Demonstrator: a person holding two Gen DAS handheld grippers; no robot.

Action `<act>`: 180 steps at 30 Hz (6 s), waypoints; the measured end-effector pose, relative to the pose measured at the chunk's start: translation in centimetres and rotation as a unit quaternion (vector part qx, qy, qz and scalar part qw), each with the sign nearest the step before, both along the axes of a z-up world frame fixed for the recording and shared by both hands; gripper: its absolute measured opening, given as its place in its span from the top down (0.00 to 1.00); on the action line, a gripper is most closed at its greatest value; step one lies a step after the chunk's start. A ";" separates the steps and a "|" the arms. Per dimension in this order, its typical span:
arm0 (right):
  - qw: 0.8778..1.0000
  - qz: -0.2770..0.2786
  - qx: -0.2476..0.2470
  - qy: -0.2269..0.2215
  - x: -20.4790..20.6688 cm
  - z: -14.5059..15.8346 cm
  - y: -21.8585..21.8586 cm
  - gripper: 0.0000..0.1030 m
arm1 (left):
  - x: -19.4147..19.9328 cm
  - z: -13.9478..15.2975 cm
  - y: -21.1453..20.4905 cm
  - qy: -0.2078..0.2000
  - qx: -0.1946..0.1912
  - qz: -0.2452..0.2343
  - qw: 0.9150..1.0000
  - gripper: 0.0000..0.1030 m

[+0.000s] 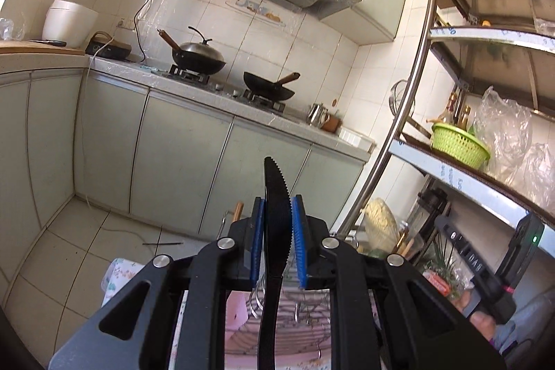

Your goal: Organize utensils

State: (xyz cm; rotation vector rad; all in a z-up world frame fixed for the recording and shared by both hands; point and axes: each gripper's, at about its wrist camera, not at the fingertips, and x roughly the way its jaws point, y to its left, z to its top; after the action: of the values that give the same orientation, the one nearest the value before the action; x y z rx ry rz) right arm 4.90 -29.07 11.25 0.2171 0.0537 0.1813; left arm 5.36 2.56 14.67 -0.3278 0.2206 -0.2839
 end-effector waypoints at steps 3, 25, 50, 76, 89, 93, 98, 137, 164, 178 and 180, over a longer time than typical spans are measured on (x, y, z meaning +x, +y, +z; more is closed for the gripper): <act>1.000 -0.012 -0.010 0.001 0.9 -1.1 0.4 0.94 | 1.0 0.2 0.0 -0.016 -0.011 0.012 1.000 0.85; 0.995 -0.001 -0.013 0.098 2.3 -7.2 1.9 0.94 | 4.1 -7.3 -1.8 -0.057 0.056 0.111 0.991 0.85; 0.983 0.021 -0.028 0.180 1.4 -9.3 2.7 0.75 | 2.3 -10.7 -3.0 0.075 0.091 0.062 0.991 0.70; 0.976 0.046 -0.024 0.210 -2.1 -10.9 3.3 0.71 | -1.4 -11.5 -4.7 0.125 0.130 0.024 0.983 0.57; 0.971 0.050 -0.051 0.230 -3.7 -11.9 5.5 0.71 | -3.6 -11.6 -6.2 0.132 0.164 0.003 0.978 0.57; 0.970 0.052 -0.056 0.231 -4.5 -11.9 6.1 0.55 | -4.5 -11.3 -6.4 0.131 0.161 0.000 0.978 0.57; 0.971 0.053 -0.055 0.225 -5.6 -11.9 6.7 0.54 | -5.7 -11.1 -6.6 0.127 0.167 0.002 0.978 0.52; 0.972 0.018 -0.081 0.220 -7.9 -12.4 8.6 0.54 | -7.6 -13.3 -7.2 0.156 0.194 0.055 0.967 0.49; 0.970 0.013 -0.090 0.225 -7.5 -12.5 9.1 0.54 | -7.4 -13.6 -6.7 0.160 0.193 0.070 0.965 0.49; 0.970 0.014 -0.092 0.226 -7.5 -12.5 9.2 0.54 | -7.5 -13.6 -6.6 0.161 0.192 0.069 0.966 0.49; 0.970 0.014 -0.091 0.226 -7.5 -12.5 9.2 0.54 | -7.5 -13.6 -6.6 0.160 0.192 0.069 0.966 0.49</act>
State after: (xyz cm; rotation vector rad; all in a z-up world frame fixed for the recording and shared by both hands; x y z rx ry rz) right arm -2.65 -19.87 -1.27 0.0700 0.5249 0.1511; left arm -2.18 -4.00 1.04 -0.0007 0.5614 -0.0438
